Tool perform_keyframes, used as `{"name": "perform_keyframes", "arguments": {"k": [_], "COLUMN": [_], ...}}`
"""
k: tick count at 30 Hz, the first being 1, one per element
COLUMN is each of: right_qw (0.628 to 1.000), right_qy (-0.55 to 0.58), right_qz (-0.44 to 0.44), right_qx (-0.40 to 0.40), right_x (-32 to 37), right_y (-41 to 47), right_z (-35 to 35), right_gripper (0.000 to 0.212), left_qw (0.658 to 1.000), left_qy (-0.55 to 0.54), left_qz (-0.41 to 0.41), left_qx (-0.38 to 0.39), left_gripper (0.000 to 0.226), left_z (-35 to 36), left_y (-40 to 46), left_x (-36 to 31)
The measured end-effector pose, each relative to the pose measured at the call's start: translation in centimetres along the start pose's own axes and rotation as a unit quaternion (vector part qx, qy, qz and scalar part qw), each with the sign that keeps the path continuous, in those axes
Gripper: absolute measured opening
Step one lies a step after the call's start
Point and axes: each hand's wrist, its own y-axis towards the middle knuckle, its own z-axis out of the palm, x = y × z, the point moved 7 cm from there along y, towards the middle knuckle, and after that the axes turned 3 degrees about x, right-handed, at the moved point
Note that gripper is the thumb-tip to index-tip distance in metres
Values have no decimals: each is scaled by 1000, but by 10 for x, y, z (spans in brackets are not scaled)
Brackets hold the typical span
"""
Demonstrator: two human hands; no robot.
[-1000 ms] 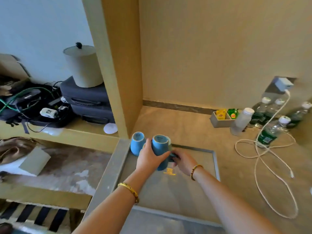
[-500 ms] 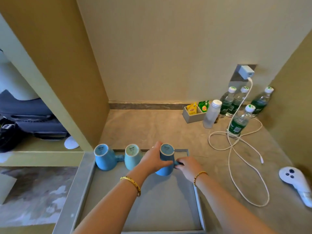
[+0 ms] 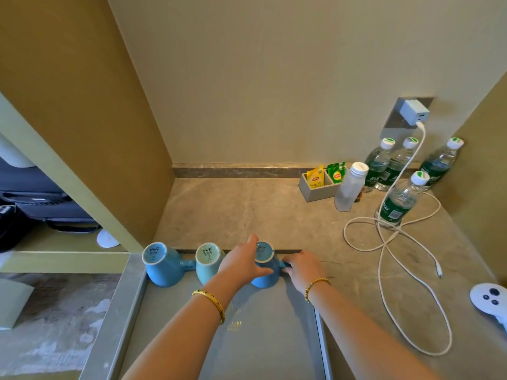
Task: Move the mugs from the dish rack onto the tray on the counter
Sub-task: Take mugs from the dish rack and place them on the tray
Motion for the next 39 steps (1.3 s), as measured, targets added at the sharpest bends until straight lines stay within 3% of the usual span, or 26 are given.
{"name": "perform_keyframes", "arguments": {"k": [8,16,26,29,33,39], "right_qw": [997,998,995,995,989,938], "right_qy": [-69,29,93,90,113,236], "right_qz": [-6,17,33,46,57,29], "right_qx": [-15,56,14,16,-69,-252], "right_x": [-3,-4,-7,-7,-7,31], "right_y": [8,7,-5,-10,-23,-40], "right_z": [3,6,6,8,-6,-57], "right_gripper": [27,28,24,23,38,29], "left_qw": [997,997,998,999,999,983], "left_qy": [67,57,-16,-27,-49,-128], "left_qz": [-23,-41,-51,-43,-19,-15], "left_qx": [-30,-38,-30,-21,-7,-131], "left_gripper": [59,62,56,65,89,41], "left_z": [8,14,16,17,6,-51], "left_y": [-1,-4,-8,-10,-18,-45], "left_x": [-9,-2,-4,-4,3,27]}}
